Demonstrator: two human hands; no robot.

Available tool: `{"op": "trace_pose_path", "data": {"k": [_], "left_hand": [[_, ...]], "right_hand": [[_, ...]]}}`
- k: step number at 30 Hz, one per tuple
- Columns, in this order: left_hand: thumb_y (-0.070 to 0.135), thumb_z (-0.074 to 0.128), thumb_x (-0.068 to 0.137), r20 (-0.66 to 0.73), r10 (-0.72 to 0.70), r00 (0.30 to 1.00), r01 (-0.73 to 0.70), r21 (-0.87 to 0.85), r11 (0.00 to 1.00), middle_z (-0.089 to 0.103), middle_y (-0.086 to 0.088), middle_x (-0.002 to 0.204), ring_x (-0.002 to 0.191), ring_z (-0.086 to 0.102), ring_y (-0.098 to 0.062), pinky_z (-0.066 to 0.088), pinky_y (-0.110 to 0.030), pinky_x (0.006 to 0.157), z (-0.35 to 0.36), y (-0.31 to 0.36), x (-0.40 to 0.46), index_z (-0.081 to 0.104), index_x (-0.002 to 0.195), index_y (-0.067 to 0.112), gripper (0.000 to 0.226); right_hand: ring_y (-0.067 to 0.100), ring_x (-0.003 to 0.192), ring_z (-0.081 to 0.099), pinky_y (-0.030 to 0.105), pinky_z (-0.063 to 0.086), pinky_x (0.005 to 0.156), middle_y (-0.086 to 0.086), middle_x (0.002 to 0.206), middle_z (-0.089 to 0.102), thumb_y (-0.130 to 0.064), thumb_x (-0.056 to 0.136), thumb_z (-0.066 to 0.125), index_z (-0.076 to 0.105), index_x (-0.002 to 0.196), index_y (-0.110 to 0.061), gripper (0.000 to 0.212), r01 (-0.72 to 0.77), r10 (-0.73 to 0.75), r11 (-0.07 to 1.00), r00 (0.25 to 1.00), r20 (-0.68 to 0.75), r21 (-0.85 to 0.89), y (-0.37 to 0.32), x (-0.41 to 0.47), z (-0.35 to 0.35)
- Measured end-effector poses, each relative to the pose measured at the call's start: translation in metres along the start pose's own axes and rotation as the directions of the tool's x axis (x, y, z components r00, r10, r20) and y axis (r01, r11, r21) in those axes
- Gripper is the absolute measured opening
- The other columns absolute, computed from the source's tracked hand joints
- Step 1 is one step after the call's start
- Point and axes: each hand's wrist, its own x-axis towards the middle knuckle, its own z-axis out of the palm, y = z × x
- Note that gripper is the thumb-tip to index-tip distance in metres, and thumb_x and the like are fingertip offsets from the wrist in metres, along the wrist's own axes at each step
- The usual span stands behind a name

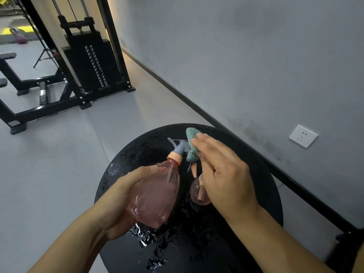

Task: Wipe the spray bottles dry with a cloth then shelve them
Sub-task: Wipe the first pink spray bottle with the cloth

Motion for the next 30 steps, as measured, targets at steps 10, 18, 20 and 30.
{"op": "trace_pose_path", "data": {"k": [10,18,20,30], "left_hand": [[0.038,0.074,0.073,-0.011,-0.036,0.999,0.037,0.088,0.995,0.077,-0.012,0.102,0.082,0.073,-0.027,0.062,-0.041,0.072,0.008,-0.002,0.0,0.084,0.11,0.024,0.041],[0.039,0.084,0.062,0.049,-0.049,0.998,0.045,0.082,0.996,0.075,-0.014,0.101,0.078,0.072,-0.026,0.061,-0.039,0.068,0.01,-0.002,-0.001,0.083,0.11,0.019,0.052],[0.038,0.084,0.063,0.051,-0.058,0.997,0.053,0.105,0.993,0.074,-0.014,0.101,0.079,0.071,-0.025,0.06,-0.039,0.07,0.01,-0.003,-0.001,0.083,0.109,0.02,0.049],[0.041,0.083,0.066,0.046,-0.063,0.997,0.056,0.136,0.989,0.072,-0.017,0.109,0.086,0.067,-0.031,0.057,-0.044,0.074,0.004,-0.004,0.0,0.078,0.12,0.015,0.059]], "right_hand": [[0.005,0.139,0.043,0.024,0.035,0.115,-0.005,0.146,0.054,0.004,0.093,0.059,0.056,0.142,-0.019,0.054,-0.067,0.083,0.996,0.956,0.282,-0.065,-0.009,-0.011,0.012],[0.005,0.138,0.044,0.017,0.029,0.115,-0.003,0.145,0.055,0.007,0.09,0.061,0.055,0.142,-0.017,0.058,-0.06,0.08,0.995,0.961,0.265,-0.085,0.0,-0.007,0.007],[0.004,0.139,0.042,0.017,0.028,0.115,-0.004,0.146,0.054,0.005,0.092,0.06,0.055,0.142,-0.017,0.055,-0.063,0.083,0.995,0.959,0.27,-0.082,-0.002,-0.008,0.007],[0.003,0.139,0.041,0.016,0.029,0.115,-0.004,0.146,0.054,0.006,0.092,0.06,0.055,0.142,-0.016,0.055,-0.053,0.069,0.997,0.954,0.292,-0.063,-0.004,-0.009,0.011]]}}
